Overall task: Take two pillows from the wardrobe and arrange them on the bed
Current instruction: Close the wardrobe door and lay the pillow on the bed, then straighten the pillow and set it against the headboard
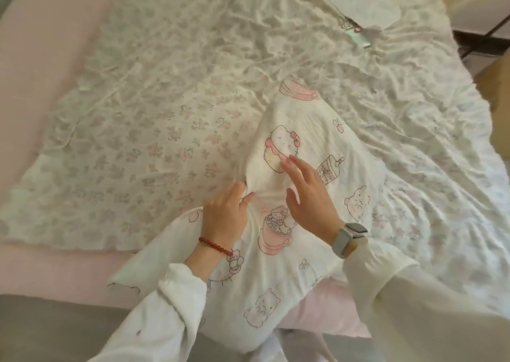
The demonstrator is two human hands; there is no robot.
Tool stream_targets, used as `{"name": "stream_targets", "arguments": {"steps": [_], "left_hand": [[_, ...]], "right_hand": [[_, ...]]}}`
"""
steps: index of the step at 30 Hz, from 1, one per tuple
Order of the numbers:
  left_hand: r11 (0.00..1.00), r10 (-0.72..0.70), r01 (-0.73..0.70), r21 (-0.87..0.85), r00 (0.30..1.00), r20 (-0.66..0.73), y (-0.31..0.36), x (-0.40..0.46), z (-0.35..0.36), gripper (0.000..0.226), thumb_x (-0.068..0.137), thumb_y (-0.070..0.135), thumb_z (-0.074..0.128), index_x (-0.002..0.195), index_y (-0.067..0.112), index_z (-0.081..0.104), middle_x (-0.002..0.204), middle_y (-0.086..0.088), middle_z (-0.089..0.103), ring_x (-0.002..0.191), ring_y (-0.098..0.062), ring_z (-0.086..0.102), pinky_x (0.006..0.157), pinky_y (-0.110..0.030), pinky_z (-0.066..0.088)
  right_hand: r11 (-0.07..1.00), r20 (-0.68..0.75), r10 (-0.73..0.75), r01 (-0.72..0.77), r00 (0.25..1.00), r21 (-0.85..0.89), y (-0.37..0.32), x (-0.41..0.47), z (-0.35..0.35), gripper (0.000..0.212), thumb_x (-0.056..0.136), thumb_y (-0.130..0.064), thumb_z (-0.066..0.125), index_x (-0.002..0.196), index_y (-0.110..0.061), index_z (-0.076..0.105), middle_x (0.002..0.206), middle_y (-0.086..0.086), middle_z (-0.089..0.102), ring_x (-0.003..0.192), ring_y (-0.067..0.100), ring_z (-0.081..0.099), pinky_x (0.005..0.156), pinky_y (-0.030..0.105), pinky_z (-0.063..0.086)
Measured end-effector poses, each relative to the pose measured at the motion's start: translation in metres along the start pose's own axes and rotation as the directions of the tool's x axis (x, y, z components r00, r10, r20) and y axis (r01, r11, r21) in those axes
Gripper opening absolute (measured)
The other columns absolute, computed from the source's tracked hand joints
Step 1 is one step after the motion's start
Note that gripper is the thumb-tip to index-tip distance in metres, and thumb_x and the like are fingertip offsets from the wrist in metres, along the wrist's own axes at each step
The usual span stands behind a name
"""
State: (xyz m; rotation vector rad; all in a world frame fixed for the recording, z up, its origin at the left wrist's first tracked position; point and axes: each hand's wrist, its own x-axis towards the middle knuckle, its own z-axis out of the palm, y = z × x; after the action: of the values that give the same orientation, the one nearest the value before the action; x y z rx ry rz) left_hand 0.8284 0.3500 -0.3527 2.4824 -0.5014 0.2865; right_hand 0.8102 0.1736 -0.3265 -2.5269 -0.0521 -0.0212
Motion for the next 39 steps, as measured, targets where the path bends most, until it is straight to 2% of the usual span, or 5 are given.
{"name": "stream_targets", "arguments": {"steps": [6, 11, 15, 26, 39], "left_hand": [[0.882, 0.471, -0.467, 0.065, 0.880, -0.069, 0.086, 0.048, -0.035, 0.018, 0.079, 0.009, 0.057, 0.078, 0.014, 0.040, 0.057, -0.005, 0.049, 0.049, -0.021, 0.046, 0.049, -0.025, 0.031], [0.780, 0.626, -0.622, 0.067, 0.777, -0.067, 0.180, 0.065, -0.040, 0.044, 0.059, -0.010, 0.071, 0.078, 0.014, 0.040, 0.057, -0.008, 0.052, 0.047, -0.023, 0.046, 0.045, -0.028, 0.035], [0.721, 0.693, -0.691, 0.044, 0.720, -0.049, 0.276, 0.055, -0.019, 0.043, 0.055, -0.010, 0.071, 0.077, 0.013, 0.042, 0.056, -0.008, 0.048, 0.048, -0.024, 0.044, 0.050, -0.027, 0.030], [0.412, 0.910, -0.907, 0.083, 0.414, -0.001, 0.544, -0.026, 0.068, 0.022, 0.072, -0.009, 0.041, 0.064, 0.008, 0.053, 0.054, -0.006, 0.049, 0.049, -0.024, 0.047, 0.057, -0.029, 0.032], [0.502, 0.864, -0.860, 0.093, 0.493, -0.098, 0.700, 0.079, 0.203, 0.024, 0.066, -0.013, 0.044, 0.060, 0.008, 0.054, 0.053, -0.005, 0.051, 0.051, -0.025, 0.048, 0.058, -0.028, 0.033]], "right_hand": [[0.862, 0.106, -0.303, 0.320, 0.947, -0.394, 0.013, 0.006, -0.116, 0.097, 0.069, -0.007, 0.056, 0.140, -0.033, -0.004, 0.153, -0.002, -0.001, 0.141, 0.021, -0.009, 0.112, 0.061, -0.003], [0.794, 0.082, -0.283, 0.281, 0.956, -0.539, 0.044, -0.041, -0.209, 0.082, 0.073, -0.045, 0.064, 0.140, -0.025, 0.021, 0.131, 0.003, 0.046, 0.135, 0.023, 0.028, 0.111, 0.059, -0.004], [0.873, -0.148, -0.215, 0.122, 0.965, -0.473, 0.085, -0.116, -0.253, 0.047, 0.076, -0.038, 0.061, 0.113, -0.010, 0.050, 0.105, 0.010, 0.060, 0.102, 0.031, 0.053, 0.101, 0.039, 0.029], [0.987, -0.535, 0.137, -0.159, 0.834, 0.004, 0.237, -0.332, -0.338, 0.026, 0.063, 0.010, 0.052, 0.086, -0.002, 0.052, 0.075, 0.016, 0.058, 0.068, 0.032, 0.052, 0.059, 0.039, 0.042], [0.984, -0.666, 0.170, -0.165, 0.726, 0.071, 0.416, -0.302, -0.461, 0.019, 0.070, 0.002, 0.046, 0.088, -0.001, 0.048, 0.077, 0.016, 0.058, 0.066, 0.022, 0.044, 0.060, 0.024, 0.026]]}}
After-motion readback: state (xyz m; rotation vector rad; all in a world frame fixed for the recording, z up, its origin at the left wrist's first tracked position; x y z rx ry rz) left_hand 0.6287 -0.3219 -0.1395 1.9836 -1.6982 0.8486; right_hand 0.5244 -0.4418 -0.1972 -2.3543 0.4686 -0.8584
